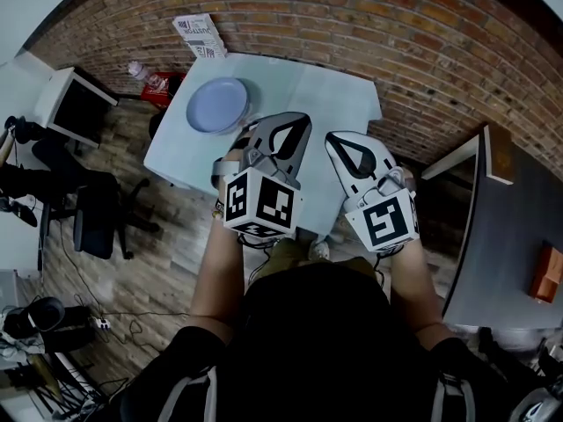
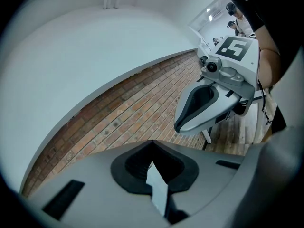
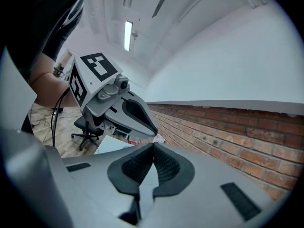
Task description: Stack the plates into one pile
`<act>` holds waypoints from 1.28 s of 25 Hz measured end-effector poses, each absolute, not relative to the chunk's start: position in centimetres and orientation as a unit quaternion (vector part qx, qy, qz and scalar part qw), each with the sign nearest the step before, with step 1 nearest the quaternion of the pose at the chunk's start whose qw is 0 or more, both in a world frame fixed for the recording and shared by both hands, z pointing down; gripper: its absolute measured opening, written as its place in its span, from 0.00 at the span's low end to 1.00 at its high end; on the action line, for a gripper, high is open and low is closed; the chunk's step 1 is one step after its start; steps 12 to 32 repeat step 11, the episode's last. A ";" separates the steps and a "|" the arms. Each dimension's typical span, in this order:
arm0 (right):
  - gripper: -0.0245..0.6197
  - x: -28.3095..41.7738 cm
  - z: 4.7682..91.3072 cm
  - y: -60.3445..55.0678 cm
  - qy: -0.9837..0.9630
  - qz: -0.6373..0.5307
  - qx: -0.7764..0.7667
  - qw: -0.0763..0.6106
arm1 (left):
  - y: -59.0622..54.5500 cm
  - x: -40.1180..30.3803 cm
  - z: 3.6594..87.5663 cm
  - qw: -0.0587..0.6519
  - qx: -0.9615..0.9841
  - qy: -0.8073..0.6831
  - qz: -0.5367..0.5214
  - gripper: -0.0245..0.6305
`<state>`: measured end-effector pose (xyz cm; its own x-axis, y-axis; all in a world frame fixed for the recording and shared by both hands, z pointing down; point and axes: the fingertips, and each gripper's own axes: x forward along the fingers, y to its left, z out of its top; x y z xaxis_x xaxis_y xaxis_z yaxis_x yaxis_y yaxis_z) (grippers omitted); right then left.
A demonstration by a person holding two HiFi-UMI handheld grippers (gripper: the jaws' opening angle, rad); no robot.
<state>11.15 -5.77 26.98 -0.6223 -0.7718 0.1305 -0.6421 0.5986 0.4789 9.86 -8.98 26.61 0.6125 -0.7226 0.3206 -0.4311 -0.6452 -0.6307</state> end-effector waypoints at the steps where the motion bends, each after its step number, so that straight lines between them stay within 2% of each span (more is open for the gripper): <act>1: 0.09 11.1 26.9 -5.8 -0.878 -0.197 0.403 0.165 | -9.0 9.8 26.6 0.255 -0.861 0.334 -0.285 0.07; 32: 0.09 10.9 27.0 -6.0 -0.874 -0.204 0.407 0.170 | -9.1 9.9 26.7 0.258 -0.864 0.328 -0.282 0.07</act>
